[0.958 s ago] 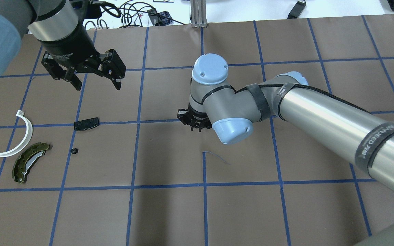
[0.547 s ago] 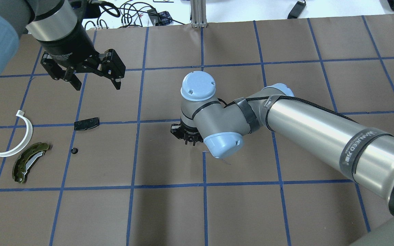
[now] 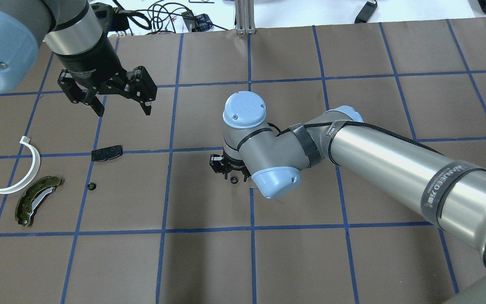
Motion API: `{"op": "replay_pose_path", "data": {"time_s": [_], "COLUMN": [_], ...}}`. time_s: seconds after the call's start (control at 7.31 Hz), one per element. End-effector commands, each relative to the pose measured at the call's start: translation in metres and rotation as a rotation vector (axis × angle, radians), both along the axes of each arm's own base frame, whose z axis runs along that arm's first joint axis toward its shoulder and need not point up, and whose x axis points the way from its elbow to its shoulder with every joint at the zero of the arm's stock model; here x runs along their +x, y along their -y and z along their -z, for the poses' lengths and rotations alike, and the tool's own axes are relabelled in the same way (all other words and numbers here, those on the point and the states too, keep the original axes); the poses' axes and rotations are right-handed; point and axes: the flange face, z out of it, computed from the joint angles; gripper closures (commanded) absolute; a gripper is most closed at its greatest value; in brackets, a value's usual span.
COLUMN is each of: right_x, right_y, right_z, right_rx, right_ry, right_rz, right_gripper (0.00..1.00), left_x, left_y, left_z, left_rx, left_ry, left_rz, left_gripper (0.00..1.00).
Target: Place bearing gear from tray to pile
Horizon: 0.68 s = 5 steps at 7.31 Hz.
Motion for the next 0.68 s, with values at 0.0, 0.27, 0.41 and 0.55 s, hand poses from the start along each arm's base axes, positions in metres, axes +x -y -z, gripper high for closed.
{"op": "replay_pose_path", "data": {"time_s": [0.0, 0.27, 0.41, 0.55], "right_x": [-0.027, -0.100, -0.156, -0.205], "right_y": [0.034, 0.074, 0.084, 0.087], "right_z": [-0.039, -0.078, -0.100, -0.123], "right_rx": [-0.056, -0.110, -0.081, -0.079], "right_ry": [0.011, 0.012, -0.006, -0.021], "right_rz": [-0.008, -0.051, -0.080, -0.113], "right_gripper": [0.00, 0.00, 0.00, 0.00], "left_x": [-0.005, -0.029, -0.049, -0.081], "left_y": [-0.003, -0.009, -0.024, -0.043], "left_z": [0.058, 0.143, 0.181, 0.216], "left_rx": [0.076, -0.012, -0.037, -0.041], "left_ry": [-0.004, -0.004, -0.005, 0.000], "left_rz": [-0.008, -0.009, -0.030, -0.018], "left_gripper": [0.00, 0.00, 0.00, 0.00]}}
